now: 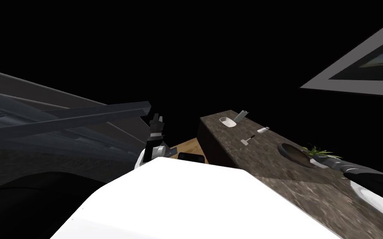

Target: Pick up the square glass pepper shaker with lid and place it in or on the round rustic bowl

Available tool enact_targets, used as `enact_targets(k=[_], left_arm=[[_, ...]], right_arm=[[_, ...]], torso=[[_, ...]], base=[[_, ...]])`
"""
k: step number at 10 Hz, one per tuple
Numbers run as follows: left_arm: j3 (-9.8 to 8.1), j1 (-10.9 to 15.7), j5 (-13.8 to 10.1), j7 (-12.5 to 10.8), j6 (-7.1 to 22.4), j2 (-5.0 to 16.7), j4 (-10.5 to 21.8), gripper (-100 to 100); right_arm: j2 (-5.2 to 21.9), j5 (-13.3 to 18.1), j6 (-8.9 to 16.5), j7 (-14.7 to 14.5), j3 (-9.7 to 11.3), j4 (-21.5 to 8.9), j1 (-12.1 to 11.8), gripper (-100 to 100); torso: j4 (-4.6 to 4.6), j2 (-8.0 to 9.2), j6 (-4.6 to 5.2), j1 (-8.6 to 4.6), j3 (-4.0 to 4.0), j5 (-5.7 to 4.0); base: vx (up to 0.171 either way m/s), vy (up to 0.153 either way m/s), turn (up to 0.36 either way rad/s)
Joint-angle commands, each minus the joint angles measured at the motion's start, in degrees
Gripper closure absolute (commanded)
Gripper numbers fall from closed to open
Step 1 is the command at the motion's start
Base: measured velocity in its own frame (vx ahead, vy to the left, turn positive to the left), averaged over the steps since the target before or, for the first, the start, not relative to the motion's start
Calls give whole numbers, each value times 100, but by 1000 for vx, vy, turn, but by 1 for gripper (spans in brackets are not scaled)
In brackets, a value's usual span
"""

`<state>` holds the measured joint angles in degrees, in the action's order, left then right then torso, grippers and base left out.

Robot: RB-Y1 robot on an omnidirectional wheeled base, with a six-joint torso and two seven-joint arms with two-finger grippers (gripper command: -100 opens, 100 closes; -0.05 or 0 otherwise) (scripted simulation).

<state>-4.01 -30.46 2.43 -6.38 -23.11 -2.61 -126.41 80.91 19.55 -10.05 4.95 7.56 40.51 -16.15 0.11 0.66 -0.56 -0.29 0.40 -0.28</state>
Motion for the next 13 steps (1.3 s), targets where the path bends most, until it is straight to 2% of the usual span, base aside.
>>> enact_targets(k=[1, 4, 5, 6, 10, 11, 12, 13], left_arm=[[0, 0, 0, 0, 0, 0, 0, 0], [0, -1, 0, 0, 0, 0, 0, 0], [0, -1, 0, 0, 0, -1, 0, 0], [0, -1, 0, 0, 0, -1, 0, 0], [1, 0, 0, 0, 0, -2, 0, 0], [1, 0, 0, 0, 0, -2, 0, 0], [1, 0, 0, 0, 0, -2, 0, 0], [1, 0, 0, 0, 0, -2, 0, 0]], right_arm=[[109, -132, 89, 259, 180, -49, -33, 100], [246, -299, 202, 540, 396, -88, -94, 100], [232, -280, 201, 477, 315, -22, -140, 100], [241, -288, 212, 502, 322, -21, -140, -100], [240, -288, 211, 500, 320, -20, -138, -100], [240, -288, 211, 500, 320, -20, -138, 0], [417, -361, 188, 721, 429, -31, -278, -100], [506, -398, 176, 831, 483, -37, -348, -100]], torso=[[0, 0, 0, 0, 0, 0], [1, 12, 19, 7, 6, -4], [2, 20, 21, 22, 10, -1], [4, 32, 28, 41, 17, 1], [8, 47, 29, 61, 26, 8], [8, 47, 29, 61, 26, 8], [8, 47, 29, 61, 27, 8], [9, 50, 26, 64, 28, 10]], base=[[92, -148, 248], [54, -112, 143], [16, -35, 31], [5, -8, 0], [0, 0, 0], [0, 0, 0], [-14, 2, 109], [-26, -1, 129]])
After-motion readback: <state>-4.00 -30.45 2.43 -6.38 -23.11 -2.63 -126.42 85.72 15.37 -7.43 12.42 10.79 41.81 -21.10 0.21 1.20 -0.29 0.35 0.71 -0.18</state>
